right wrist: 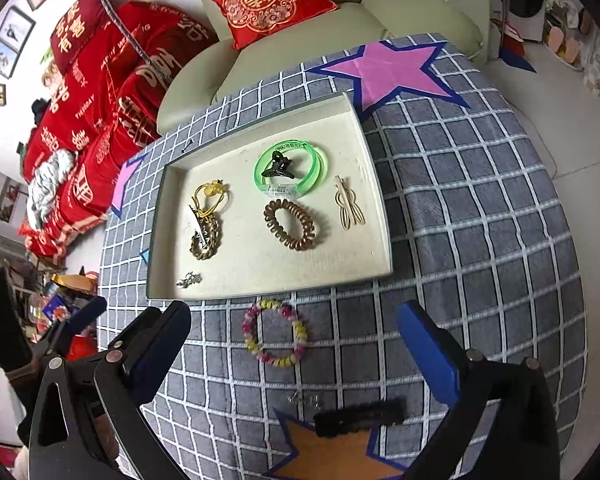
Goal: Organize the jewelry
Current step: 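Move both tools toward the black snap hair clip and beaded bracelet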
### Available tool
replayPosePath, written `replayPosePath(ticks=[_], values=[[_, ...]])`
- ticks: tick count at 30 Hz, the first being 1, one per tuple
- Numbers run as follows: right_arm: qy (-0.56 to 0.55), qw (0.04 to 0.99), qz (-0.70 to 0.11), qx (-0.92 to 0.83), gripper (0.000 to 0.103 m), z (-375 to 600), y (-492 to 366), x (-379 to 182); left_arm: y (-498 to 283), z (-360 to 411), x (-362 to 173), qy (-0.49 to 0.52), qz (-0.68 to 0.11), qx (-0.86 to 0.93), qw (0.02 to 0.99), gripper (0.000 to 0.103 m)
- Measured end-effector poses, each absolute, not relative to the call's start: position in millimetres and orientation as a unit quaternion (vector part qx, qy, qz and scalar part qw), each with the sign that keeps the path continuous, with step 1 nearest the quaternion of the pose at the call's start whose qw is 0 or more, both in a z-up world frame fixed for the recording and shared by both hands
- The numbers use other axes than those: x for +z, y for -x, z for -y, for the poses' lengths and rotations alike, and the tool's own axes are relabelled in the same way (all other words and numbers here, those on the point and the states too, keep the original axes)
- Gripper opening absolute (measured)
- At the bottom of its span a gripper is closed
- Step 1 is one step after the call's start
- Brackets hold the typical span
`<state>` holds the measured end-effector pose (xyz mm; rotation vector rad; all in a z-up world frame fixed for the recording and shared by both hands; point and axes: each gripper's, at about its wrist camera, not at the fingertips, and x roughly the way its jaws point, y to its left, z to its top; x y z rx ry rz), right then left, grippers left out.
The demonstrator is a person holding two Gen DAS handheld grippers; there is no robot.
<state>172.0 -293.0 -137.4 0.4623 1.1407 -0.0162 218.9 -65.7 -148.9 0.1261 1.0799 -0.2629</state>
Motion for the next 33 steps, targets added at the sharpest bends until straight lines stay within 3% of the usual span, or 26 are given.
replayPosePath(ticks=[7, 17, 24, 33], values=[[-0.22, 0.799, -0.56, -0.022, 0.103, 294.6, -140.0, -143.1, -197.1, 57.2, -148.7, -0.052, -0.522, -0.124, 0.842, 0.103], [-0.294, 0.723, -0.615, -0.111, 0.103, 308.3, -78.1, -209.7, -167.1, 44.5, -190.5, -0.064, -0.571, -0.129, 0.808, 0.103], [-0.352, 0.688, -0.6, -0.208, 0.103, 322.0, -69.8, -237.8, -166.9, 32.5, -203.2, -0.027, -0.596, -0.113, 0.794, 0.103], [-0.286, 0.7, -0.594, -0.275, 0.103, 306.0, -93.8, -250.4, -177.5, 40.3, -211.3, 0.005, -0.608, -0.118, 0.785, 0.103]])
